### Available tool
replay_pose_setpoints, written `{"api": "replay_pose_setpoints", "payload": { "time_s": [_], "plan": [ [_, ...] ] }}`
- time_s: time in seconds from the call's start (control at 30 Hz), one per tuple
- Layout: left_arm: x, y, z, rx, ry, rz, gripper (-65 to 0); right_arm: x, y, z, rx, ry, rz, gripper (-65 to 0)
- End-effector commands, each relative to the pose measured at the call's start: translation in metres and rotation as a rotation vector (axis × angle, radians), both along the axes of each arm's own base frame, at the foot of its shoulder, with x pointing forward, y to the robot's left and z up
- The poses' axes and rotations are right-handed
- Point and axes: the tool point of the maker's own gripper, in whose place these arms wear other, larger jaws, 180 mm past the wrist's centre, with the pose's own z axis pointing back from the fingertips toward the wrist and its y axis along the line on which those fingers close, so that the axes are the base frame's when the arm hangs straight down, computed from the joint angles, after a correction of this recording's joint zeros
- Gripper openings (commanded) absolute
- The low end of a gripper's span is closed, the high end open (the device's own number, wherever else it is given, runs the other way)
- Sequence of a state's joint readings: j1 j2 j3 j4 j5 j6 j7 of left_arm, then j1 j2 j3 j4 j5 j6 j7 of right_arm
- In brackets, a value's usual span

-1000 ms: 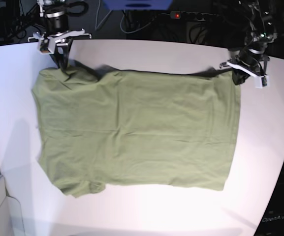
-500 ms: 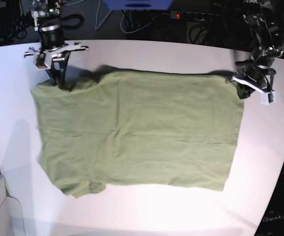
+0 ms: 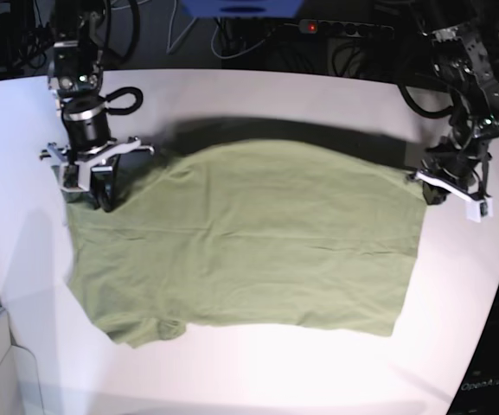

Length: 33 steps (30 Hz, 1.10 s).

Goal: Fold the T-shirt properly
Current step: 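Lift the shoulder edge and fold it over toward the hem with both grippers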

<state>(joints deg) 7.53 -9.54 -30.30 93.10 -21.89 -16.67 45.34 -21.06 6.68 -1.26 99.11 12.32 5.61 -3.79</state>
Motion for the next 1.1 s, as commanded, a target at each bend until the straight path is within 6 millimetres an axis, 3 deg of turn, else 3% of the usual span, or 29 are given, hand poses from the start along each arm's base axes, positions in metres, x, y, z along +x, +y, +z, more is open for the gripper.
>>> {"api": "replay_pose_setpoints", "payload": {
  "time_s": [0.0, 0.2, 0.4, 0.77, 0.87, 1.07],
  "plan": [
    [0.012, 0.01, 0.019, 0.019, -0.058, 0.013, -62.8, 0.011, -0.002, 0.017, -0.016, -0.059, 0.015, -64.0],
    [0.026, 0.029, 0.036, 0.02, -0.096, 0.064, -62.8, 0.042, -0.006, 0.032, -0.033, -0.064, 0.018, -64.1],
    [0.045, 0.025, 0.052, 0.009, -0.134, 0.054, -62.8, 0.066, -0.01, 0.034, -0.032, -0.054, 0.006, -64.1],
    [0.084, 0.028, 0.038, -0.09, -0.117, 0.084, -62.8, 0.081, -0.015, 0.014, -0.021, -0.009, -0.008, -64.1],
    [0.093, 0.03, 0.04, -0.054, -0.104, 0.074, -62.8, 0.086, -0.017, 0.012, -0.02, -0.003, -0.012, -64.1],
    [0.117, 0.01, 0.05, 0.069, -0.082, -0.009, -62.8, 0.09, -0.017, 0.012, -0.024, -0.006, -0.012, -64.1]
  ]
}}
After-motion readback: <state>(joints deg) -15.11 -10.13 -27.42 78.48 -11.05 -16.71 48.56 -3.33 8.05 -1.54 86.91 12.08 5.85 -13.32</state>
